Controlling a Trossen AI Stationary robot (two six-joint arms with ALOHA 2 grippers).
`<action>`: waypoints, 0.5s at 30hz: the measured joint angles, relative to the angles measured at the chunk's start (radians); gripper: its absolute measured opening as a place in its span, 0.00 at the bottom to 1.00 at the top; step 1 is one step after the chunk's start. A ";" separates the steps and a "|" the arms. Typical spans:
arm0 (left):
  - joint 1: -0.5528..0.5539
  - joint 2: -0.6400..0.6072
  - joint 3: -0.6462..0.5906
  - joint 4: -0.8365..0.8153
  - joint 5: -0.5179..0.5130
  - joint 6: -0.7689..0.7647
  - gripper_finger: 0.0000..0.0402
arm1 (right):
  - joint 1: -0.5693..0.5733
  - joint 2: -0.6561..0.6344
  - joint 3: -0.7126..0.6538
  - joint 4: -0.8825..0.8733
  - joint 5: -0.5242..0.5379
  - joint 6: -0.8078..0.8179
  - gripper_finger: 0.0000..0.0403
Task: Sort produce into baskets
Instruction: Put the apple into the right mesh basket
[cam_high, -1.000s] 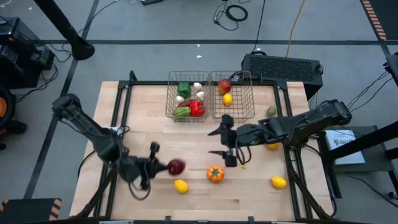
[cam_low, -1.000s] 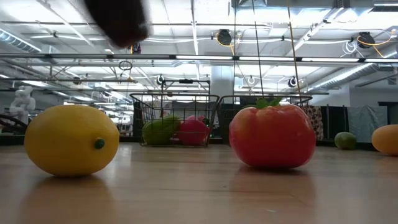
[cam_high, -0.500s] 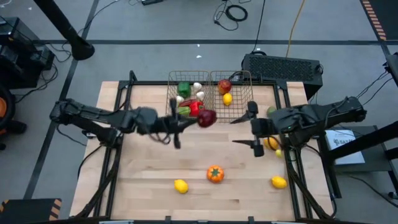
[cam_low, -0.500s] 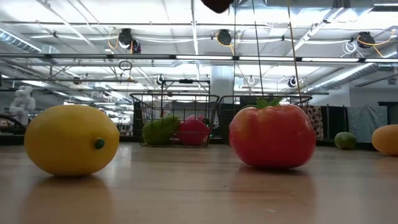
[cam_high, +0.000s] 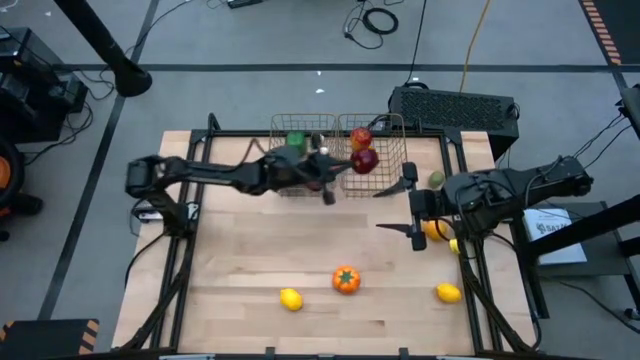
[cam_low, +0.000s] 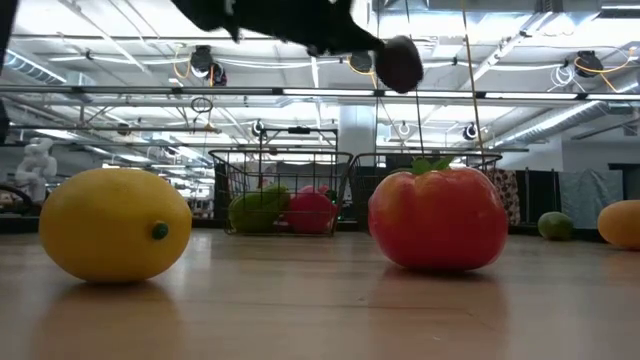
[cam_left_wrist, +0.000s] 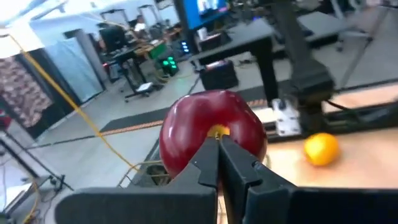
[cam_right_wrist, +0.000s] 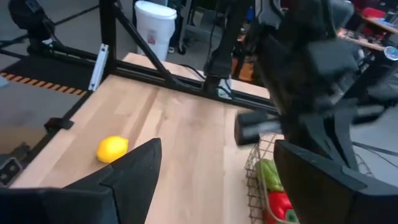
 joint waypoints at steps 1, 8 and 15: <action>0.009 0.030 0.021 0.002 -0.001 -0.015 0.01 | -0.003 0.000 0.000 0.004 0.000 -0.004 0.75; 0.076 0.193 0.140 -0.116 -0.004 -0.155 0.02 | -0.010 0.000 0.000 0.005 0.000 -0.004 0.75; 0.143 0.255 0.193 -0.317 -0.005 -0.293 0.03 | -0.010 0.000 0.000 0.004 -0.001 -0.015 0.75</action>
